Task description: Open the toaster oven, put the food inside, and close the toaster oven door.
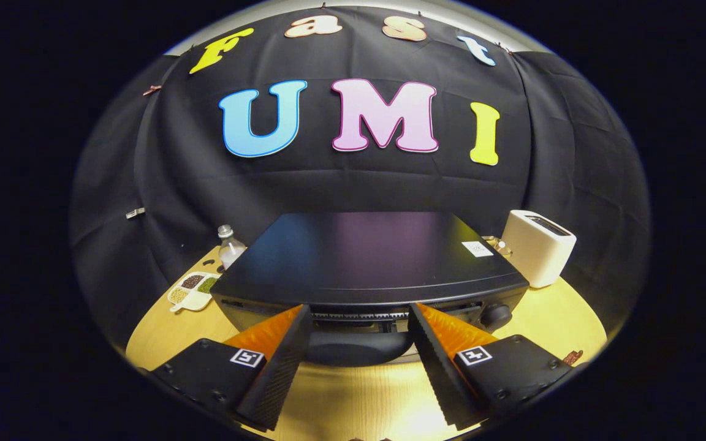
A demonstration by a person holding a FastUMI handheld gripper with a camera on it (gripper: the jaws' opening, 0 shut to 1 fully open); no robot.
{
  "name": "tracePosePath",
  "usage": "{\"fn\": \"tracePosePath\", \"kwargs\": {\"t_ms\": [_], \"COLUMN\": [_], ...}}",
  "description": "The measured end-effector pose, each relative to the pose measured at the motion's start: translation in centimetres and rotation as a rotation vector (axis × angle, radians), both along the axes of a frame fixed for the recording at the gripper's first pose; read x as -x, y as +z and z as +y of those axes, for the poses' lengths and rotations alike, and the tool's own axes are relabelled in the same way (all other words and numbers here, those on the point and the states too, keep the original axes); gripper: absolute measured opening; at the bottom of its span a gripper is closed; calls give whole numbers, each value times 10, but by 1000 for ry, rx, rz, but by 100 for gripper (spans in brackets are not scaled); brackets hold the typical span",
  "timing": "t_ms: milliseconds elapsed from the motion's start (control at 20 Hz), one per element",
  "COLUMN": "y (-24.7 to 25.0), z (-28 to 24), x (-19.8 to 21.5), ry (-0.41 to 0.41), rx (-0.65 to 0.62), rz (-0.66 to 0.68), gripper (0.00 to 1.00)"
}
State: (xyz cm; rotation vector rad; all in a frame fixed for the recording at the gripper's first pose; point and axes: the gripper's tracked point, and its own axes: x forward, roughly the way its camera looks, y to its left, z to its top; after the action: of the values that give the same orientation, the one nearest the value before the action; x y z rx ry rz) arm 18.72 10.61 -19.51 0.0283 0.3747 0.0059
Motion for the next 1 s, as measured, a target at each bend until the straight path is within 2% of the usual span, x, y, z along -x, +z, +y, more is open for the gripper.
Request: {"fn": "tracePosePath", "kwargs": {"t_ms": [500, 700, 850, 1000], "y": [-35, -69, -111, -136], "z": [-1, -1, -1, -12], "x": [70, 103, 129, 142], "ry": [16, 30, 52, 13], "rx": [-7, -18, -78, -105], "rz": [55, 150, 304, 364], "gripper": [97, 96, 98, 99]}}
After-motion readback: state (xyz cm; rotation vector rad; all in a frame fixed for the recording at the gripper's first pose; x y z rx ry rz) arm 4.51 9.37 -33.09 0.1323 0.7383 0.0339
